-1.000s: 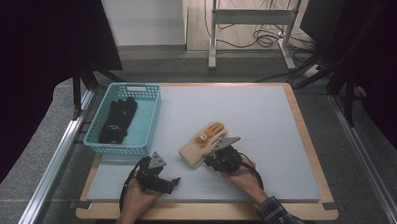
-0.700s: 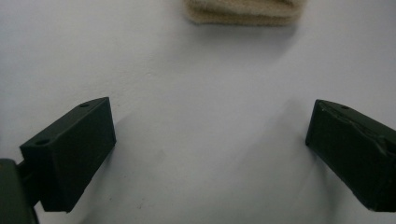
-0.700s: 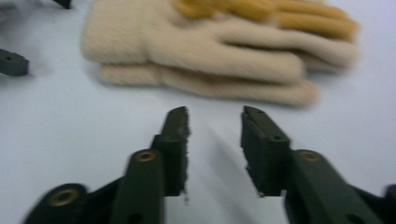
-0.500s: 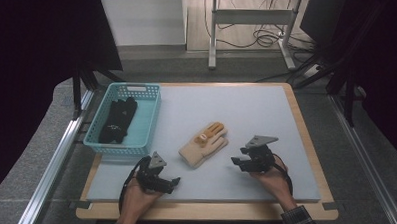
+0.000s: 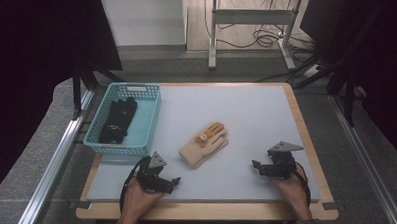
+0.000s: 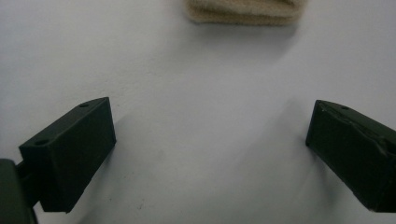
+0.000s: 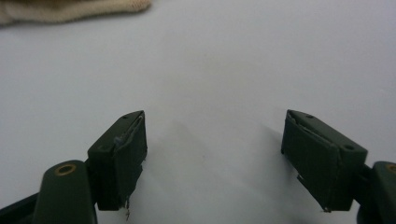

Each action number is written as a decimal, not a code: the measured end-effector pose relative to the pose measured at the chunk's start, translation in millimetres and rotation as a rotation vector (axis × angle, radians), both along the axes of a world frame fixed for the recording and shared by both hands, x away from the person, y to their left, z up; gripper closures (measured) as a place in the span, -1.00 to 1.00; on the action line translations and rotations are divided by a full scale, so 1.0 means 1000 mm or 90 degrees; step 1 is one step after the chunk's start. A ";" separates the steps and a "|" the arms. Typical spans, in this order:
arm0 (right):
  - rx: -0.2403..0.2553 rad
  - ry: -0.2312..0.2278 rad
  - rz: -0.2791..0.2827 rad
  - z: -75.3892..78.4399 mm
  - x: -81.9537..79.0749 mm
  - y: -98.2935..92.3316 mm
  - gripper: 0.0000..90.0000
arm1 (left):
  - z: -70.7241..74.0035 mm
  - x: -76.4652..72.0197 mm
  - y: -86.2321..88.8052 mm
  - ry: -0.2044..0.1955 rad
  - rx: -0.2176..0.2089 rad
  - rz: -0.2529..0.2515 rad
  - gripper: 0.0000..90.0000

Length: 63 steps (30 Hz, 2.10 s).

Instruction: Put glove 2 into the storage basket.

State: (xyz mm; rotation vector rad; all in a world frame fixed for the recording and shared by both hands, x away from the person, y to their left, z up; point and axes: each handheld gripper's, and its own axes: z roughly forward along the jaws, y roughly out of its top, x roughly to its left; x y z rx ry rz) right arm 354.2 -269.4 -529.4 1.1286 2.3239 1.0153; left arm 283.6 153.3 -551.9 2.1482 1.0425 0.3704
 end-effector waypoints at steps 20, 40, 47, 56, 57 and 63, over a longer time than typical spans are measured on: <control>-0.016 -0.013 0.000 -0.002 -0.002 0.003 -0.52 | 0.049 0.072 -0.056 0.038 -0.004 -0.047 -1.00; -0.015 -0.011 0.003 -0.002 -0.002 0.003 -0.54 | 0.030 0.122 -0.125 0.103 0.118 -0.061 -0.97; -0.015 -0.011 0.002 -0.002 -0.002 0.003 -0.54 | 0.032 0.123 -0.119 0.100 0.097 -0.056 -0.44; -0.015 -0.011 0.003 -0.002 -0.002 0.003 -0.54 | 0.038 0.124 -0.115 0.114 0.090 -0.029 0.19; -0.015 -0.011 0.002 -0.002 -0.001 0.003 -0.54 | 0.039 0.124 -0.115 0.111 0.091 -0.028 0.21; -0.016 -0.010 0.003 -0.002 -0.001 0.003 -0.54 | 0.048 0.126 -0.108 0.098 0.071 -0.010 0.23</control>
